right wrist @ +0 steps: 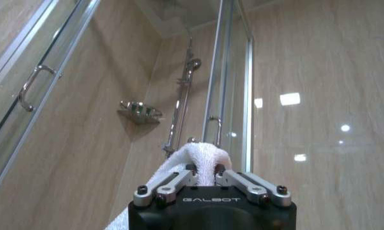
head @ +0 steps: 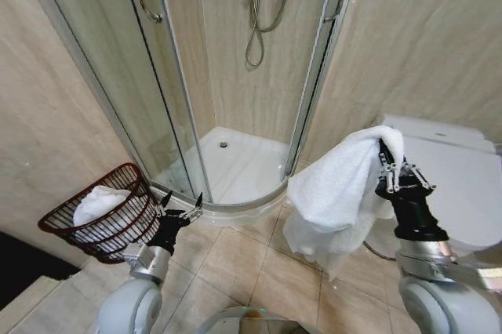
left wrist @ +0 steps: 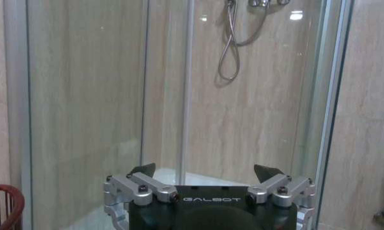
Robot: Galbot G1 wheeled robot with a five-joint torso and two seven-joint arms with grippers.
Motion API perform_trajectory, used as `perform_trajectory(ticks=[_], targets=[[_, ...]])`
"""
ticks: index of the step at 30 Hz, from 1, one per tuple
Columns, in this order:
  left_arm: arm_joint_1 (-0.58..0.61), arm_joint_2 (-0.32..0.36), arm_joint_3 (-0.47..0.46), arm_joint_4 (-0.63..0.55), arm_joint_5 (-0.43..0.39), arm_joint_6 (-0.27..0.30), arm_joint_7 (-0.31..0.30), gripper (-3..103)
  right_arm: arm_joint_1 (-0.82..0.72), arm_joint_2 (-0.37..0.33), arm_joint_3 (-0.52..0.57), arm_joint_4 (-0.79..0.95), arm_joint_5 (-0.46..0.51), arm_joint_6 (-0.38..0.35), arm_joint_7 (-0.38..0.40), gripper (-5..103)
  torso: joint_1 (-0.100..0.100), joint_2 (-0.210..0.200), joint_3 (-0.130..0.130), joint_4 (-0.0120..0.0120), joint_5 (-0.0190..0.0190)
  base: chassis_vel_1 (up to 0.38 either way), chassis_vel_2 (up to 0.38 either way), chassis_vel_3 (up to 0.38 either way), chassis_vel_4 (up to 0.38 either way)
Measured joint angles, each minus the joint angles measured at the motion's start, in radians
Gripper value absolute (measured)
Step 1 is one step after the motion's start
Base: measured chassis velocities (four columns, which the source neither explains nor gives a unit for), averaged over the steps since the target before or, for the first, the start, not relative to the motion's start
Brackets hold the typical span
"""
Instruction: Discard the used towel into the hamper.
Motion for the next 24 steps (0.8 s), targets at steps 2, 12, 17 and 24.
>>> perform_trajectory(ticks=[2,12,17,24], targets=[[0.000,0.000,0.000,0.000,0.000,0.000,0.000,100,0.003,-0.001,0.001,0.000,-0.004,0.002,0.000,8,0.003,0.012,0.009,0.0000,0.0001,0.000,0.000,0.000,0.000],[0.000,0.000,0.000,0.000,0.000,0.000,0.000,100,0.005,-0.010,0.039,0.000,0.014,0.021,-0.010,8,0.017,0.052,0.036,0.0000,0.0000,0.000,0.000,0.000,0.000],[0.000,0.000,0.000,0.000,0.000,0.000,0.000,100,0.005,-0.014,0.049,0.000,0.016,0.026,-0.017,8,0.023,0.068,0.045,0.0000,0.0000,0.000,0.000,0.000,0.000],[0.000,0.000,0.000,0.000,0.000,0.000,0.000,100,0.003,-0.017,0.061,0.000,0.028,0.028,-0.040,8,0.034,0.100,0.067,0.0000,0.0000,0.000,0.000,0.000,0.000]])
